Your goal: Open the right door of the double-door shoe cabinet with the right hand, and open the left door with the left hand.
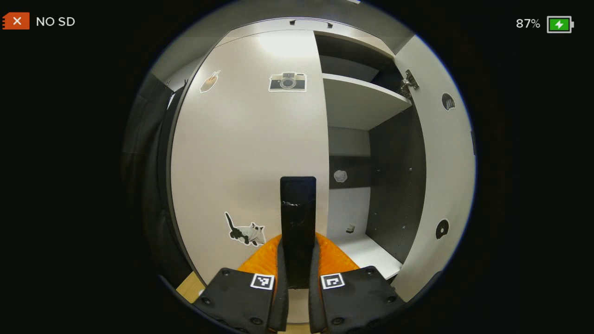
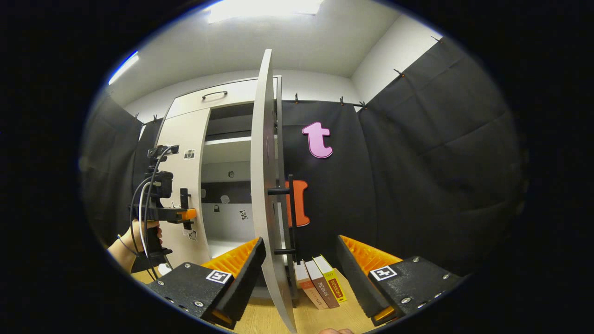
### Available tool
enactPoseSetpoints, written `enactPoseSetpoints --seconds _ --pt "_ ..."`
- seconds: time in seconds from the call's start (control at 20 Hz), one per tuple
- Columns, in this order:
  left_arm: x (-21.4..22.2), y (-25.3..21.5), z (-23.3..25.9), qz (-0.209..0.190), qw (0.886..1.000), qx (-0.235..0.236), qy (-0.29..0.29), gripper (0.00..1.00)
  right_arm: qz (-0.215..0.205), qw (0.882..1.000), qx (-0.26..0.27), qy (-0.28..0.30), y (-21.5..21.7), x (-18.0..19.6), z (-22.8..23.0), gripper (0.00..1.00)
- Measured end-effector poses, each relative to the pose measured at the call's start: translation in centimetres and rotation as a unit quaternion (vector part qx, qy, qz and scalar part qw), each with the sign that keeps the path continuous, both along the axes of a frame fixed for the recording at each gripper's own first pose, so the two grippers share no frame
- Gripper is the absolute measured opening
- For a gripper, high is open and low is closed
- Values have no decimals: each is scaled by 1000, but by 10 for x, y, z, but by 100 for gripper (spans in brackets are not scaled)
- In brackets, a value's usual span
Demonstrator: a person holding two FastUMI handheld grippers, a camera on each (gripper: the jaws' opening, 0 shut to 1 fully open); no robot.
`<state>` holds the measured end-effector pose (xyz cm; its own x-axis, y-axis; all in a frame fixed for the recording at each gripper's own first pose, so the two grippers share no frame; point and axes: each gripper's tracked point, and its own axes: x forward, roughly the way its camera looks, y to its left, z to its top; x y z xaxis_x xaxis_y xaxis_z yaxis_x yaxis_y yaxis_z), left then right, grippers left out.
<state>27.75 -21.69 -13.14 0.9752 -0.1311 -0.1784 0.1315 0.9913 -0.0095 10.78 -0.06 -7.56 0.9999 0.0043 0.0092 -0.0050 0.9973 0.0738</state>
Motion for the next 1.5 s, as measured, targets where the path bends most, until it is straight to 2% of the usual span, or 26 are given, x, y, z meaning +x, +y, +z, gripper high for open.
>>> enactPoseSetpoints --seconds 0.15,0.4,0.6,0.9,1.5 --pt "-10 2 1 -17 1000 10 -7 9 8 1000 -1 -2 7 -5 3 93" --pt "-49 14 12 -57 998 -14 -6 8 12 1000 3 -11 22 -18 14 93" --pt "-65 23 11 -69 997 -22 -10 8 17 1000 3 -19 37 -28 25 93" --pt "-69 33 12 -68 997 -25 -17 8 35 999 13 -24 62 -34 32 93" --pt "-73 49 13 -50 998 -30 -26 7 67 998 -5 -17 99 -38 26 93"
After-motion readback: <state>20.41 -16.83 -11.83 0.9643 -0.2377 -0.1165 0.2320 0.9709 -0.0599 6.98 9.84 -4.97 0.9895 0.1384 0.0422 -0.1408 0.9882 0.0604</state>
